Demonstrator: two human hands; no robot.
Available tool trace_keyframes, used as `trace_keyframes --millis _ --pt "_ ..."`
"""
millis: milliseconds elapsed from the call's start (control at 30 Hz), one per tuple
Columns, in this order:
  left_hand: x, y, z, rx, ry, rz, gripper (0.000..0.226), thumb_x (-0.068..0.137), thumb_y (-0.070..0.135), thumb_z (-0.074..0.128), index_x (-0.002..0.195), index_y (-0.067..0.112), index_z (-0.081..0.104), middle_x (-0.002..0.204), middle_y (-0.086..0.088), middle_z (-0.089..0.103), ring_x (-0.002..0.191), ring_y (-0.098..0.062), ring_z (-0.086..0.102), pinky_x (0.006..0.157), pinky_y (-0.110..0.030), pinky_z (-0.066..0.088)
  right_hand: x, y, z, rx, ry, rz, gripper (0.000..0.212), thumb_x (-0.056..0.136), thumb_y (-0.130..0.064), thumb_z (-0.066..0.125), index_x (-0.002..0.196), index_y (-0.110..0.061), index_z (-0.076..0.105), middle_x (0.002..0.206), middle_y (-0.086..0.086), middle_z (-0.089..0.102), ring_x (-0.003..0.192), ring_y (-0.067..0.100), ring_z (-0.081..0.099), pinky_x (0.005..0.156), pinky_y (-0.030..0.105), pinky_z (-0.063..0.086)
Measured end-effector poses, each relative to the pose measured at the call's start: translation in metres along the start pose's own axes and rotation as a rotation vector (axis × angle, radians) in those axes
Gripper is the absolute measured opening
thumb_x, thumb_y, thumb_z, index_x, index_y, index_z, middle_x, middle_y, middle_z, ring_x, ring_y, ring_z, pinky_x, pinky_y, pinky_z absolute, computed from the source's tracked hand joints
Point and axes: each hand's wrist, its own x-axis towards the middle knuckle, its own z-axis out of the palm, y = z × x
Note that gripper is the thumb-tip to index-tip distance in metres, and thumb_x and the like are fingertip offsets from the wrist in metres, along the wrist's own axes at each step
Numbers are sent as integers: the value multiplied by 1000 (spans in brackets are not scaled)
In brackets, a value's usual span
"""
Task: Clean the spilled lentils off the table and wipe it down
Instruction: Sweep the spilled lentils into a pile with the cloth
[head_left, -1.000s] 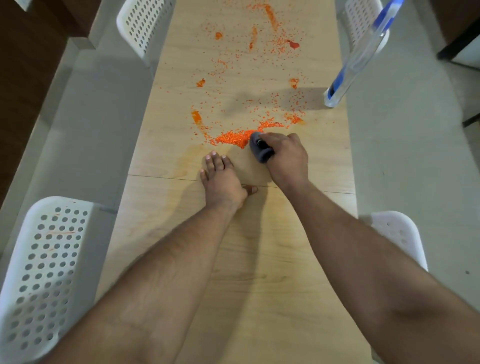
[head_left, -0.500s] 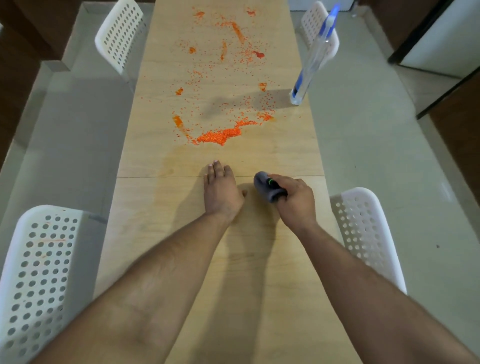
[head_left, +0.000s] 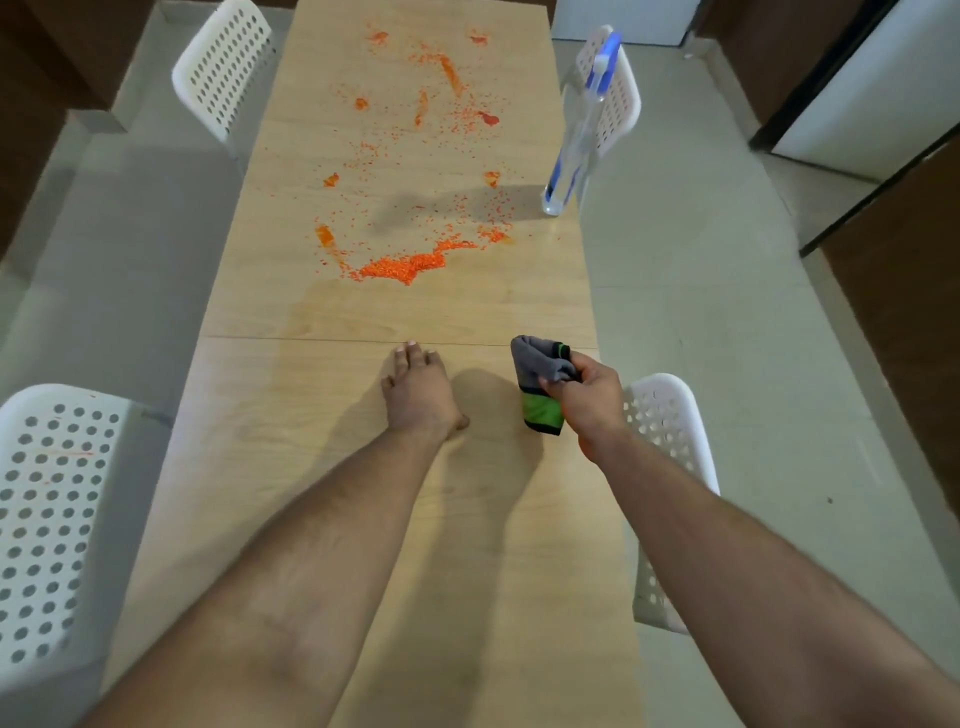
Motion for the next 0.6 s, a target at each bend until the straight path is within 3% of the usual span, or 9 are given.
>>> trace_keyframes --millis 133,200,333,467,600 --pt "-4 1 7 -40 26 -50 95 88 18 79 166 18 24 176 -11 4 163 -31 5 125 -47 34 21 6 -6 -34 -41 53 34 90 3 74 113 -23 78 101 -1 79 99 21 74 88 36 63" --pt "-20 21 14 -80 60 -109 84 93 7 66 165 23 27 176 -11 6 162 -32 6 123 -49 35 38 3 -24 -22 -150 85 33 90 3 74 115 -18 76 102 2 78 98 22 73 92 42 62" --pt "-39 44 35 -112 94 -175 75 98 1 49 165 27 29 176 -9 6 162 -29 7 124 -49 31 53 -1 -37 -28 -294 108 30 91 4 72 112 -17 75 96 1 75 90 21 70 82 38 60" --pt "-57 68 48 -267 98 -291 86 93 17 71 166 20 25 177 -8 5 163 -26 5 127 -44 28 57 -5 -56 -151 -394 -11 28 92 2 70 106 -21 76 87 -7 75 78 8 69 65 20 55" --pt "-75 74 54 -274 53 -343 118 81 36 89 168 15 12 177 -5 -2 163 -24 0 128 -42 27 56 -7 -60 -355 -428 -176 24 94 -10 68 105 -29 78 93 -6 78 91 19 73 77 32 61"
